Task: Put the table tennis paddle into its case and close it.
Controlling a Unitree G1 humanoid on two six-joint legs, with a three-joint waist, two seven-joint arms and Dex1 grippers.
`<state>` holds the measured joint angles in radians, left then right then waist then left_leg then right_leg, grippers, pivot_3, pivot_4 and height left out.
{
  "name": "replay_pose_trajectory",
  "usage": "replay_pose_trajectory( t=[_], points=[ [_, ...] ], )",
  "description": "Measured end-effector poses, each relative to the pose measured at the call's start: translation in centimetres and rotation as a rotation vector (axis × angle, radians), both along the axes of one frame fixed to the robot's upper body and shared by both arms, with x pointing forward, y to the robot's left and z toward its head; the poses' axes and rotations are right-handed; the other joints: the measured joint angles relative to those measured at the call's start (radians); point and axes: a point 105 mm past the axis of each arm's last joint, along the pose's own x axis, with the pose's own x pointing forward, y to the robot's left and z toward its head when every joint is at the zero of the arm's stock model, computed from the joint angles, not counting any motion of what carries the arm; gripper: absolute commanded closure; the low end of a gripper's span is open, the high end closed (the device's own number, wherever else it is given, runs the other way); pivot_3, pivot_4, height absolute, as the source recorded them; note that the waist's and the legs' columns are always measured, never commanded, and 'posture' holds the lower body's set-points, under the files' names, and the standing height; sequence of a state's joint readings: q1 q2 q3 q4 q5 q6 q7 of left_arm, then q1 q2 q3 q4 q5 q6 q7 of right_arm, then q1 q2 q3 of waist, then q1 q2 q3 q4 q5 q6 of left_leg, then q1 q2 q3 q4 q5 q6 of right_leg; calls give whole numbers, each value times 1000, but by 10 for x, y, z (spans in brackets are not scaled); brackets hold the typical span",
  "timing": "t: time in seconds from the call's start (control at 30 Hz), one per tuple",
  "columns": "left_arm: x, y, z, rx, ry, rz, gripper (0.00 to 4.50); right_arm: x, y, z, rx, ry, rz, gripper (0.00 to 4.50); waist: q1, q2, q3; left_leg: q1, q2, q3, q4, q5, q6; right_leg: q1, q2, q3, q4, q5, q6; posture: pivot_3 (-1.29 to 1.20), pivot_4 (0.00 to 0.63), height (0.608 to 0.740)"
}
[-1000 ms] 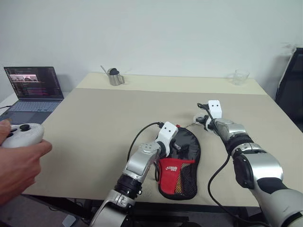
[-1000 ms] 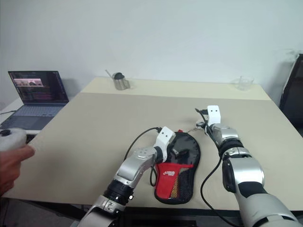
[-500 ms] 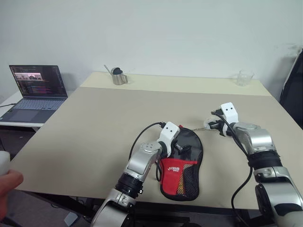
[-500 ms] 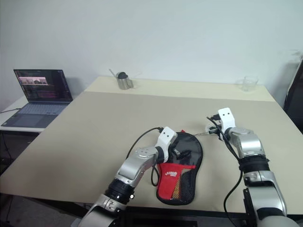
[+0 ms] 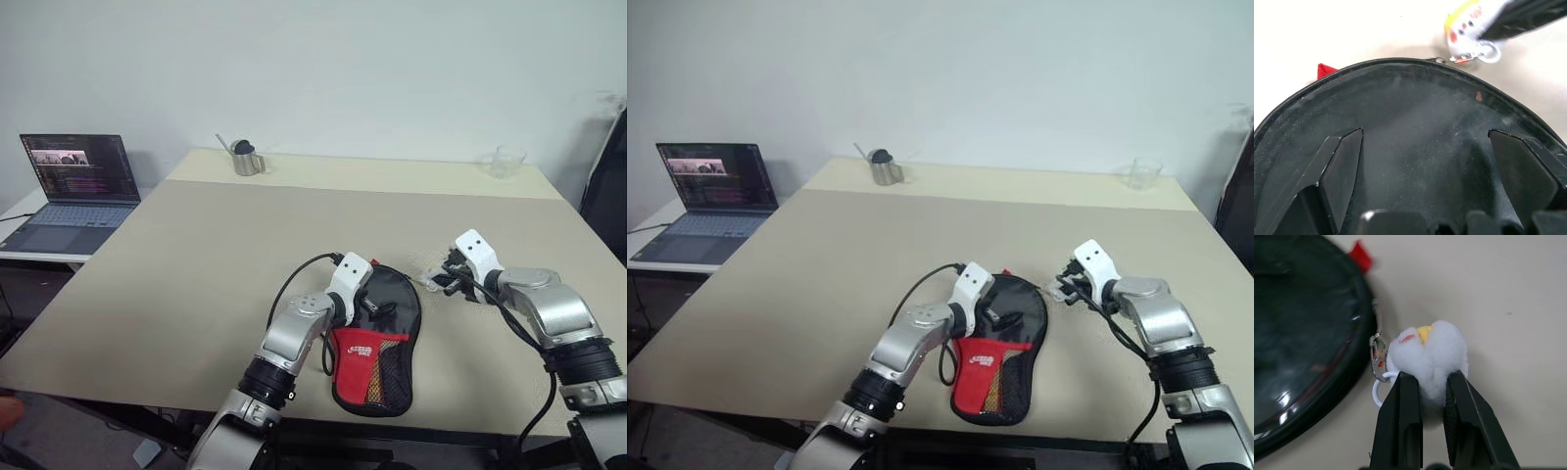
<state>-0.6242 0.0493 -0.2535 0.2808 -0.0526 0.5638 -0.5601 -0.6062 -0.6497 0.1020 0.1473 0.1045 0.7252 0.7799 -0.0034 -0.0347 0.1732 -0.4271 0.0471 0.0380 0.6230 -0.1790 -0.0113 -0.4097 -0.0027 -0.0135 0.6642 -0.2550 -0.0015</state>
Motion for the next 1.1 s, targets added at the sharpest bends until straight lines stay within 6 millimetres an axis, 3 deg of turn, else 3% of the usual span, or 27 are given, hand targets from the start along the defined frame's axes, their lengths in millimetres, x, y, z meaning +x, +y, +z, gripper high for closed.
replay_pose_trajectory(
  t=[0.73, 1.1],
  points=[
    [-1, -1, 0, 6, 4, -18, 0, -24, -7, -4, -76, 25, 162, 4299, 1, 0, 0, 0, 0, -1, 0, -1, 1, 1, 0, 0, -2, 0, 0, 0, 150, 740],
    [-1, -1, 0, 10, 10, -19, 0, -46, -3, -8, -104, 58, 276, 4299, 2, 0, 0, 0, -1, -1, 0, -1, 0, 2, 0, -1, -3, 0, 0, 0, 150, 740]
  ],
)
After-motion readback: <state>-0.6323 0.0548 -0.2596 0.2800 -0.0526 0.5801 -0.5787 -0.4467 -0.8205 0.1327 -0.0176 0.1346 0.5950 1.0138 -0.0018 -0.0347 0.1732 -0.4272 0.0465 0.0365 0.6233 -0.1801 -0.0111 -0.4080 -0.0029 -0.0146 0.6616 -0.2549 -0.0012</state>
